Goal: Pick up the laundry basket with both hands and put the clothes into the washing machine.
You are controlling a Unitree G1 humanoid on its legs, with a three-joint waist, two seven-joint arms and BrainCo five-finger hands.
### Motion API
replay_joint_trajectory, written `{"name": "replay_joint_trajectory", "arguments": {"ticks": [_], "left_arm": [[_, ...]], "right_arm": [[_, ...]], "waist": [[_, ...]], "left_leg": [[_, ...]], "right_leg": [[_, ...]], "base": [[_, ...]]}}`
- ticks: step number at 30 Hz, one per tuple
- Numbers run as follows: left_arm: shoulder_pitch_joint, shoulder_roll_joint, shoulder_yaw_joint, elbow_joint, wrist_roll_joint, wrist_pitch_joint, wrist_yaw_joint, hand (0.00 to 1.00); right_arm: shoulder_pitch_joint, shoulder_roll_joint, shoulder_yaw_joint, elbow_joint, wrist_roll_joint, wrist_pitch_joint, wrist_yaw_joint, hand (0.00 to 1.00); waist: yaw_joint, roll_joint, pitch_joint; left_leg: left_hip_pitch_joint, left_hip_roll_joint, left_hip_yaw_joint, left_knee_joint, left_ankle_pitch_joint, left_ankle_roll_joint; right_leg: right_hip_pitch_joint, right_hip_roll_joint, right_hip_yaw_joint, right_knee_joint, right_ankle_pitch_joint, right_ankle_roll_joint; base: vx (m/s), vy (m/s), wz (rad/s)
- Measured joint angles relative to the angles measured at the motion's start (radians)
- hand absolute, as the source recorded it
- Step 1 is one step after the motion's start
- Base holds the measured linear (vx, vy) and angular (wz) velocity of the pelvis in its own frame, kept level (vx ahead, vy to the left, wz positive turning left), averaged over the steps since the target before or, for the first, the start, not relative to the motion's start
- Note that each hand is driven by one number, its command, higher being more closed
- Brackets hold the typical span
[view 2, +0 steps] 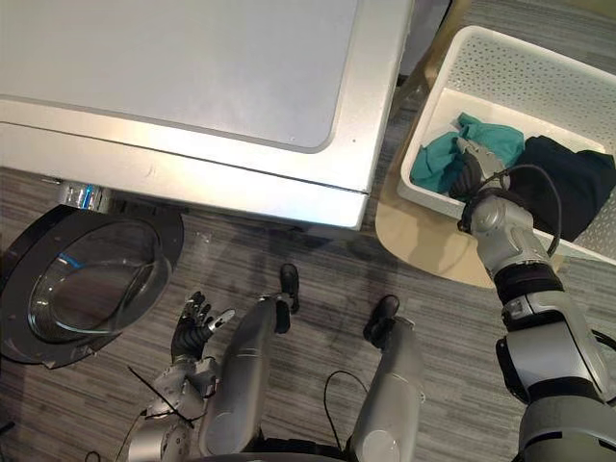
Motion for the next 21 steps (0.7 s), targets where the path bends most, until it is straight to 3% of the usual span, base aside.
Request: {"name": "replay_joint_trajectory", "arguments": {"ticks": [1, 9, 15, 21], "left_arm": [[-0.001, 0.0, 0.0, 0.0, 0.0, -0.001, 0.001, 0.0], [-0.037, 0.0, 0.003, 0.0, 0.0, -0.009, 0.001, 0.0], [-0.049, 0.0, 0.003, 0.0, 0.0, -0.009, 0.003, 0.0], [-0.047, -0.001, 0.003, 0.001, 0.0, -0.009, 0.006, 0.0]], "right_arm": [[0.001, -0.002, 0.0, 0.0, -0.008, -0.001, 0.0, 1.0], [0.002, -0.026, 0.001, 0.023, -0.066, -0.017, 0.007, 1.0], [0.007, -0.002, 0.001, 0.05, -0.061, -0.012, 0.019, 1.0], [0.085, 0.085, -0.032, 0.025, 0.071, 0.027, 0.012, 1.0]], "waist": [[0.0, 0.0, 0.0], [0.024, 0.016, -0.036], [0.025, 0.022, -0.054], [0.024, 0.022, -0.054]], "left_leg": [[-0.002, 0.0, 0.0, -0.002, 0.002, -0.001], [-0.018, -0.004, -0.004, -0.044, 0.033, -0.009], [-0.006, -0.004, -0.008, -0.062, 0.052, -0.014], [0.087, 0.002, 0.006, -0.084, 0.054, -0.015]], "right_leg": [[-0.003, 0.0, 0.0, 0.0, 0.0, -0.001], [-0.029, -0.001, -0.009, -0.006, 0.007, -0.011], [-0.024, 0.004, -0.014, -0.006, 0.011, -0.017], [0.06, 0.007, -0.013, -0.027, 0.011, -0.017]], "base": [[0.01, -0.044, 0.06], [0.01, -0.043, 0.03], [0.02, -0.061, 0.02], [0.03, -0.059, -0.04]]}}
